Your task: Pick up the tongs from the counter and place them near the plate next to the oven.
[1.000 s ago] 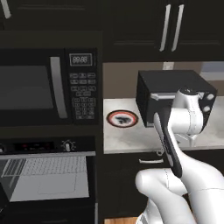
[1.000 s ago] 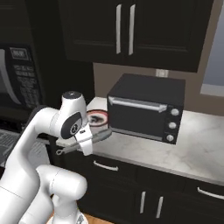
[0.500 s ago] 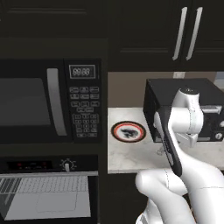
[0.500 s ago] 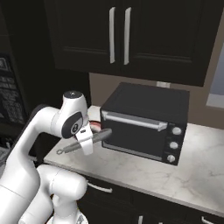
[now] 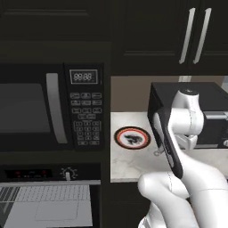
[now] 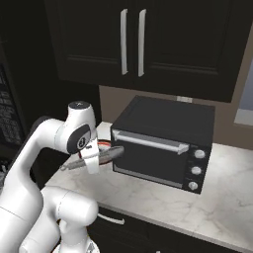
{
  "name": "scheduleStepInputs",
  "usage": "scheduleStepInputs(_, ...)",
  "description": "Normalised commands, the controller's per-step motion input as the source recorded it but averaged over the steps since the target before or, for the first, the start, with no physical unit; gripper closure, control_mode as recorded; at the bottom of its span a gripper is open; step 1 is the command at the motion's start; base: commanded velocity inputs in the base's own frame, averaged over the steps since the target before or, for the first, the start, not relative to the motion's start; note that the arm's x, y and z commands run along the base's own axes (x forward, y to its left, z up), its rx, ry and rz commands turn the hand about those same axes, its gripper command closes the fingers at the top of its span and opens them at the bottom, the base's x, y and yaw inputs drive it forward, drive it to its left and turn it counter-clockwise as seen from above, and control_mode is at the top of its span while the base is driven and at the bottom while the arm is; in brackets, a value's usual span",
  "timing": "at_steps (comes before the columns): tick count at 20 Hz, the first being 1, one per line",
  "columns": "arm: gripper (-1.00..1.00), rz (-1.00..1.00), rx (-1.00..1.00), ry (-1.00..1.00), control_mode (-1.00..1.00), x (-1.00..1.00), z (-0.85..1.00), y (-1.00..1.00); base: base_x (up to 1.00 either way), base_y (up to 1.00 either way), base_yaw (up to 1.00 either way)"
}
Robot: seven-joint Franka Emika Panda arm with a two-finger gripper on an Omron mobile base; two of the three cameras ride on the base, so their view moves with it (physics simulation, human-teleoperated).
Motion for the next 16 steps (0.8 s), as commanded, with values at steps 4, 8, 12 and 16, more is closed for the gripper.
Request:
scheduleStepInputs(4, 1.00, -0.30, 0.06, 0.00, -1.00, 0.00, 0.00, 0.36, 0.00, 0.00, 0.00)
scheduleStepInputs(8, 1.00, -0.18, 0.05, 0.00, -1.00, 0.00, -0.15, 0.42, 0.00, 0.00, 0.00)
scheduleStepInputs(12, 1.00, -0.07, 0.01, -0.02, -1.00, 0.00, -0.39, 0.35, 0.00, 0.00, 0.00)
scheduleStepInputs(16, 1.00, -0.01, 0.00, -0.09, -1.00, 0.15, -0.44, 0.05, 0.00, 0.00, 0.00)
